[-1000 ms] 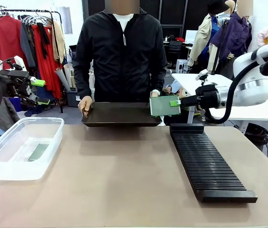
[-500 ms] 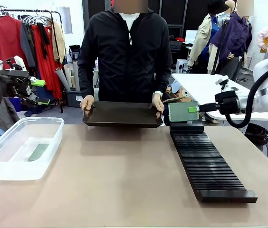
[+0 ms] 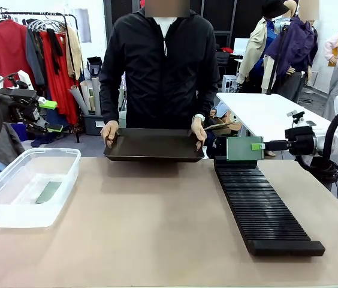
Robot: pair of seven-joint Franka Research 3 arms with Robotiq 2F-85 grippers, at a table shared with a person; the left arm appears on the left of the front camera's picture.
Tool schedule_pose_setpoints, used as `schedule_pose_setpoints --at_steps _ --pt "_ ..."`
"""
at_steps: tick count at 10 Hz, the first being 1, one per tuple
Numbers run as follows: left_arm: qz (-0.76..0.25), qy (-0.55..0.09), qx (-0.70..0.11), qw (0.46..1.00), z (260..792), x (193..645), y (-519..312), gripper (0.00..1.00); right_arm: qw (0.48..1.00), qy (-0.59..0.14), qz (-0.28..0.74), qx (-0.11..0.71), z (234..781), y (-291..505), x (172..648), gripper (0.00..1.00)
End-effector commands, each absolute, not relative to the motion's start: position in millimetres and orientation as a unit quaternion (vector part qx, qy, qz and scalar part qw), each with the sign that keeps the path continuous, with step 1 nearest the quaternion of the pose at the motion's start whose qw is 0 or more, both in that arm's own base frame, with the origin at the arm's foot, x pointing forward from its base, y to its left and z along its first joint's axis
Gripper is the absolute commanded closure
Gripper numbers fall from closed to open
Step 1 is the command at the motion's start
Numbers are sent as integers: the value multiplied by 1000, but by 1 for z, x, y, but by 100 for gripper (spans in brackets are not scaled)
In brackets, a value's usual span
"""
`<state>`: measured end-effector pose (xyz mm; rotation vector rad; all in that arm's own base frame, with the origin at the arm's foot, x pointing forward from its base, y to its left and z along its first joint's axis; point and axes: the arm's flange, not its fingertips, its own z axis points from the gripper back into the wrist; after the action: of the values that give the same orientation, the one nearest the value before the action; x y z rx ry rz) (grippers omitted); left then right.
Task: Sort PCBs into racks and boxes based on the side picked up.
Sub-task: If the short side of the Blank PCB is picked up, insert it into the PCB Rack ; if the long side is picked up, place it in the Organizing box.
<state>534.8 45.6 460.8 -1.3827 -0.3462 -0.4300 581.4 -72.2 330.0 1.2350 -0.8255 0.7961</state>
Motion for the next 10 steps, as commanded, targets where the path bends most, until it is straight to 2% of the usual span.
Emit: schedule_pose_setpoints --at_steps 1,10 --pt "-195 -162 -631 734 463 534 46 0 660 -372 370 538 321 -88 587 100" --pt "-195 -162 -631 734 463 534 46 0 653 -392 401 509 254 -107 591 100"
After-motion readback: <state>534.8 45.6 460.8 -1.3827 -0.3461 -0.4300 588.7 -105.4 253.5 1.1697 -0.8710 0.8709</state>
